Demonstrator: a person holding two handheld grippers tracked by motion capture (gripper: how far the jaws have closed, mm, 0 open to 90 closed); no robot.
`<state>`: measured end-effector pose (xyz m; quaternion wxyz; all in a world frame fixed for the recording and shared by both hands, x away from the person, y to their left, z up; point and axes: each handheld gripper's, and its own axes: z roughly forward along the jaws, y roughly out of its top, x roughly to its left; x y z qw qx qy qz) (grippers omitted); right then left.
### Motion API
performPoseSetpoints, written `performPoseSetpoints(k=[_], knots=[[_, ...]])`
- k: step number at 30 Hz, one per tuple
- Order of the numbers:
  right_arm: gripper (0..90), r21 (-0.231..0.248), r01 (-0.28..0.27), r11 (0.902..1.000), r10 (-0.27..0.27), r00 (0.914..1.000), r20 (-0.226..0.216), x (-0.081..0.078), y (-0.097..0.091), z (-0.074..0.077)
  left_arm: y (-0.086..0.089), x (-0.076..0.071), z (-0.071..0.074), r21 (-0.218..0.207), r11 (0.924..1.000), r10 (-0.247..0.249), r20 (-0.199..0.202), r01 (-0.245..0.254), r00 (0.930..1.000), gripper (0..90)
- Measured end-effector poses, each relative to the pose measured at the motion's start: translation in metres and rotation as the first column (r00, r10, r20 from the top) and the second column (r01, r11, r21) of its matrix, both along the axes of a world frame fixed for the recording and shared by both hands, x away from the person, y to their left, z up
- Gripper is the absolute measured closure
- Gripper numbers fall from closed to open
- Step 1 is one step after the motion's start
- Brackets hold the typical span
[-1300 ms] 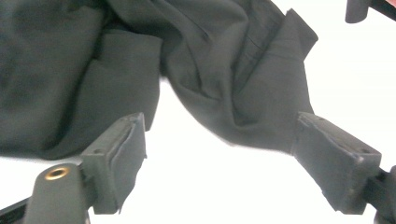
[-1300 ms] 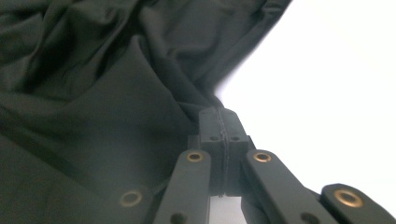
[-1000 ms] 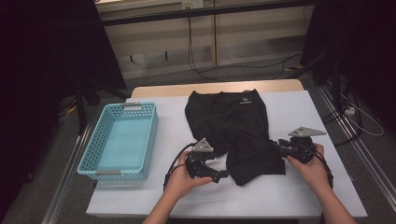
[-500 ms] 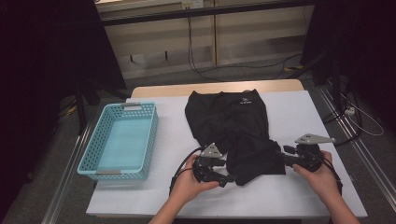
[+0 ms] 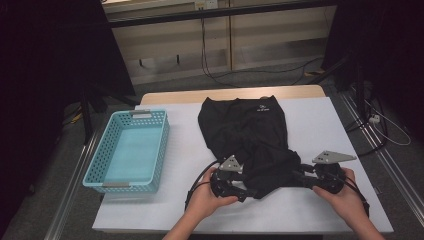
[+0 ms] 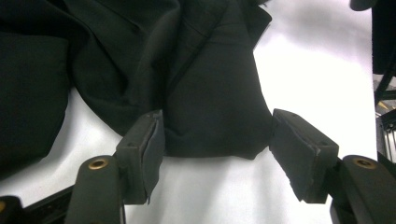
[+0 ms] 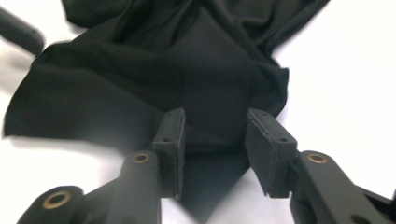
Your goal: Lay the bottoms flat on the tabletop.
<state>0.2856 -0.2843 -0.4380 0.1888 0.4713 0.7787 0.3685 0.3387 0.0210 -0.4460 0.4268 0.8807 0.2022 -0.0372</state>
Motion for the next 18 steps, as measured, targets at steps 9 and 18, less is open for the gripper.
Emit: performPoseSetpoints(k=[9, 18], knots=[[68.6, 0.019, -0.015, 0.9997, 0.014, 0.9998, 0.015, -0.009, -0.001, -0.002, -0.008, -0.005, -0.004, 0.012, 0.9998, -0.015, 0.012, 0.014, 0.9998, 34.2], [67.7, 0.007, 0.036, 0.9993, -0.037, 0.9990, 0.025, -0.004, -0.007, -0.006, -0.012, -0.006, -0.008, 0.032, 0.9990, -0.031, 0.036, 0.030, 0.9989, 32.7]])
